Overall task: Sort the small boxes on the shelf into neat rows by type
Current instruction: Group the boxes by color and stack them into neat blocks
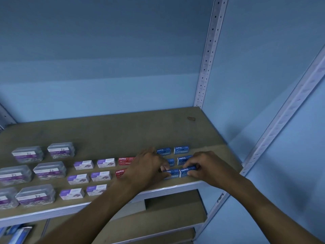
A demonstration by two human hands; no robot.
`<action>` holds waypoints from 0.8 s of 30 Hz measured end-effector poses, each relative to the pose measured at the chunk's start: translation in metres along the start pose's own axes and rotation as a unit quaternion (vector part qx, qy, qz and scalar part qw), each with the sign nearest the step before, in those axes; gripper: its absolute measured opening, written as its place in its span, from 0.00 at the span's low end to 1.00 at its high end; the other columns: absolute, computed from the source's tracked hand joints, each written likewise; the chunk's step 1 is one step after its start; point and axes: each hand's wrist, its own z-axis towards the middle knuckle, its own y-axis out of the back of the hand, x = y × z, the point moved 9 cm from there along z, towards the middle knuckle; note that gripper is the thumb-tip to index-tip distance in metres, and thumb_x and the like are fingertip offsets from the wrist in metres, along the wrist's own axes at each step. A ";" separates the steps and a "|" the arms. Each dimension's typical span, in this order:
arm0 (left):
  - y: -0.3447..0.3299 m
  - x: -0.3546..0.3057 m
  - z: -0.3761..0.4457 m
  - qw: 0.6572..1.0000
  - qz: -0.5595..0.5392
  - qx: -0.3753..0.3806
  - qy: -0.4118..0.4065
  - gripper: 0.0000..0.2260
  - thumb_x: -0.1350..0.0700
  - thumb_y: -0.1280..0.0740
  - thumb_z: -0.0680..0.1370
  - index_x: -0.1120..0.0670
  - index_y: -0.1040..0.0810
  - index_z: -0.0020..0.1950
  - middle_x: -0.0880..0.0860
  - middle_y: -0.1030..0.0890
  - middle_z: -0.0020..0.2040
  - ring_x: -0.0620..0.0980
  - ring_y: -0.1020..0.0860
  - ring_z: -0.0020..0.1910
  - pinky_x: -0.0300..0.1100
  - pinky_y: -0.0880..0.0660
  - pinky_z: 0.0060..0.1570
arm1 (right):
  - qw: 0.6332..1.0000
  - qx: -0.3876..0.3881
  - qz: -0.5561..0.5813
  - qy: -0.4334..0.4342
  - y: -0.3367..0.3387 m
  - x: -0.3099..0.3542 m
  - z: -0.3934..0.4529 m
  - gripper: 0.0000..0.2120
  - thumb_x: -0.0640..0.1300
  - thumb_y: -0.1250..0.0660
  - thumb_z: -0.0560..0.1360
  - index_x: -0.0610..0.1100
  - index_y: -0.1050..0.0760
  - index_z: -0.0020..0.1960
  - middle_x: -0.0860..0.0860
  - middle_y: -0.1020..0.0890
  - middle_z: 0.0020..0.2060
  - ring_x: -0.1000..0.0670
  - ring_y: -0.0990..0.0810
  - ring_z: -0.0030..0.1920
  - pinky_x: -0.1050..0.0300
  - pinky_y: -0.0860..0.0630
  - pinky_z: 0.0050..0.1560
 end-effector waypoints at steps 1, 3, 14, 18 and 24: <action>0.000 0.000 0.000 1.000 0.001 -0.003 -0.001 0.09 0.44 0.30 0.75 0.45 0.17 0.53 0.42 0.16 0.49 0.46 0.28 0.53 0.38 0.37 0.45 | 1.000 -0.004 0.003 0.000 0.000 -0.001 0.000 0.10 0.47 0.24 0.72 0.54 0.14 0.54 0.56 0.14 0.47 0.57 0.19 0.43 0.56 0.20 0.50; -0.002 0.000 0.001 1.000 0.003 -0.004 -0.002 0.10 0.44 0.31 0.75 0.44 0.17 0.53 0.42 0.16 0.50 0.45 0.28 0.53 0.39 0.35 0.46 | 1.000 -0.011 0.007 0.000 0.000 -0.001 -0.001 0.10 0.46 0.25 0.73 0.53 0.14 0.54 0.55 0.15 0.48 0.56 0.19 0.43 0.56 0.20 0.50; -0.005 -0.003 -0.002 1.000 -0.001 -0.027 -0.006 0.09 0.44 0.30 0.74 0.46 0.16 0.50 0.43 0.16 0.46 0.46 0.28 0.50 0.41 0.28 0.44 | 1.000 -0.014 -0.009 0.001 -0.003 0.000 0.000 0.10 0.49 0.26 0.74 0.54 0.15 0.56 0.55 0.14 0.51 0.55 0.19 0.46 0.56 0.20 0.51; 0.002 -0.003 -0.004 0.999 0.003 -0.032 -0.001 0.13 0.40 0.30 0.74 0.46 0.17 0.53 0.43 0.16 0.49 0.46 0.27 0.52 0.37 0.33 0.44 | 1.000 -0.023 0.013 -0.010 0.007 -0.005 -0.001 0.12 0.57 0.24 0.71 0.58 0.16 0.54 0.61 0.16 0.46 0.59 0.20 0.42 0.56 0.19 0.46; 0.021 0.020 0.008 0.997 0.061 -0.044 0.034 0.15 0.38 0.35 0.76 0.44 0.19 0.58 0.42 0.18 0.55 0.47 0.31 0.54 0.41 0.30 0.51 | 0.998 -0.051 0.021 -0.026 0.025 -0.014 0.019 0.11 0.53 0.25 0.75 0.59 0.18 0.57 0.60 0.17 0.52 0.59 0.20 0.47 0.57 0.20 0.48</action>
